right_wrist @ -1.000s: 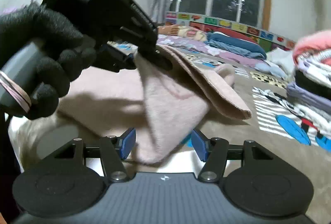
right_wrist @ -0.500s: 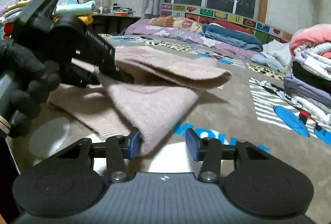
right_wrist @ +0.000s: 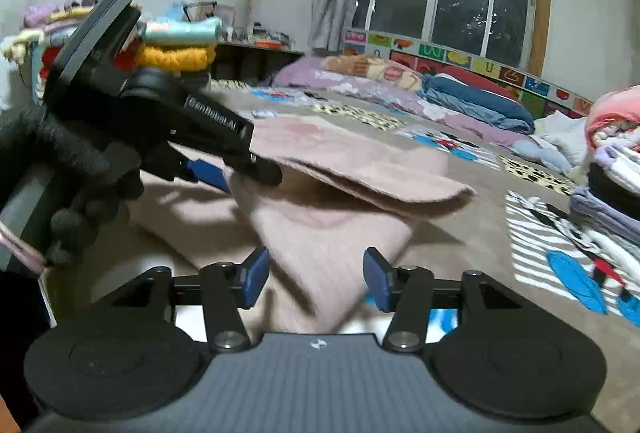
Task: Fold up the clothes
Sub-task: 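Open the left gripper and release the folded edge, then grasp the sweater's other side edge with the left gripper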
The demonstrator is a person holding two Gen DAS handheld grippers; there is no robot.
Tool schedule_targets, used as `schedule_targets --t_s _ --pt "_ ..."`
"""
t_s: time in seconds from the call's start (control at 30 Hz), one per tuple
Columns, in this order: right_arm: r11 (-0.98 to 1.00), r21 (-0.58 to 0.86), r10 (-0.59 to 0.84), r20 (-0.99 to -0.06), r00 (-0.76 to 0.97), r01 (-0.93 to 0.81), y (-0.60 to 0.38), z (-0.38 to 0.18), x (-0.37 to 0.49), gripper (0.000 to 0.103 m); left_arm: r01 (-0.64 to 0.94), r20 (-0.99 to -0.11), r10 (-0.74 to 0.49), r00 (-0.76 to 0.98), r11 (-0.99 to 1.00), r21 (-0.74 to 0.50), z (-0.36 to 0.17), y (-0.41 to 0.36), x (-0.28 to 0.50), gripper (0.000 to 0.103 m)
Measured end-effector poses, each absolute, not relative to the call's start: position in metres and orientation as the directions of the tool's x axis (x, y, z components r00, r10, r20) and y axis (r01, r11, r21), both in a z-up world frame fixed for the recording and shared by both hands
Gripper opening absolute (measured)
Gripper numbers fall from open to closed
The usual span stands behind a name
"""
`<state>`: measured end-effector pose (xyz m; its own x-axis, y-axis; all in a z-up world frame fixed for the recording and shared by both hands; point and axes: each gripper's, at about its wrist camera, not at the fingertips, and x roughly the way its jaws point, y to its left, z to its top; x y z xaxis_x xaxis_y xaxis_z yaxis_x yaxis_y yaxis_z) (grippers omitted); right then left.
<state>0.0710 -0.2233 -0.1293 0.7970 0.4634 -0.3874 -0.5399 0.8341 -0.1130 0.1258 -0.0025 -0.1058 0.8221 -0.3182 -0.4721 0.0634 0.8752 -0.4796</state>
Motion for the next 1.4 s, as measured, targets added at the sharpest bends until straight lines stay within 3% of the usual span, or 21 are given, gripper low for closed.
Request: schedule_targets --t_s 0.1,0.23,0.3,0.43,0.53,0.63,0.73,0.83,0.87,0.97,1.07,1.23,1.4 --pt "0.829 -0.09 0.478 -0.398 0.783 -0.552 -0.217 -0.13 0.08 0.055 0.131 -0.467 -0.317 0.826 0.913 -0.386 -0.084 -0.011 0.128 0.044" --pt "0.815 -0.048 0.501 -0.444 0.743 -0.578 -0.211 -0.136 0.089 0.06 0.303 -0.519 -0.323 0.791 0.945 -0.126 -0.061 -0.055 0.142 0.049" --pt "0.805 -0.032 0.511 -0.47 0.72 -0.593 -0.209 -0.141 0.092 0.063 0.416 -0.561 -0.314 0.766 0.908 0.059 -0.059 -0.089 0.147 0.053" --pt "0.796 -0.012 0.53 -0.473 0.704 -0.606 -0.207 -0.146 0.089 0.07 0.539 -0.632 -0.176 0.755 0.716 0.445 -0.088 -0.15 0.154 0.053" --pt "0.79 0.007 0.544 -0.47 0.695 -0.613 -0.207 -0.147 0.086 0.071 0.526 -0.585 -0.068 0.808 0.531 0.664 -0.117 -0.179 0.155 0.053" --pt "0.785 0.022 0.557 -0.465 0.689 -0.62 -0.209 -0.149 0.083 0.073 0.491 -0.541 -0.031 0.84 0.467 0.736 -0.13 -0.192 0.168 0.054" --pt "0.777 0.031 0.569 -0.461 0.681 -0.628 -0.209 -0.149 0.083 0.075 0.344 -0.4 0.038 0.916 0.441 0.829 -0.133 -0.193 0.185 0.051" --pt "0.775 0.039 0.575 -0.46 0.677 -0.631 -0.21 -0.149 0.084 0.075 0.261 -0.439 0.085 0.894 0.699 0.666 -0.1 -0.153 0.209 0.043" --pt "0.775 0.042 0.576 -0.459 0.677 -0.631 -0.21 -0.149 0.084 0.075 0.256 -0.493 0.063 0.868 0.794 0.551 -0.091 -0.132 0.215 0.042" --pt "0.775 0.045 0.577 -0.458 0.676 -0.631 -0.21 -0.148 0.084 0.075 0.237 -0.63 -0.111 0.769 0.964 0.119 -0.079 -0.065 0.23 0.042" --pt "0.776 0.048 0.579 -0.45 0.68 -0.629 -0.211 -0.146 0.087 0.075 0.194 -0.628 -0.267 0.731 0.964 -0.184 -0.085 -0.015 0.236 0.042" --pt "0.78 0.042 0.578 -0.428 0.695 -0.624 -0.212 -0.143 0.086 0.074 0.088 -0.583 -0.394 0.71 0.872 -0.481 -0.107 0.028 0.245 0.044" --pt "0.791 0.027 0.567 -0.408 0.716 -0.611 -0.211 -0.142 0.086 0.074 0.017 -0.532 -0.456 0.713 0.771 -0.637 -0.115 0.045 0.257 0.044"
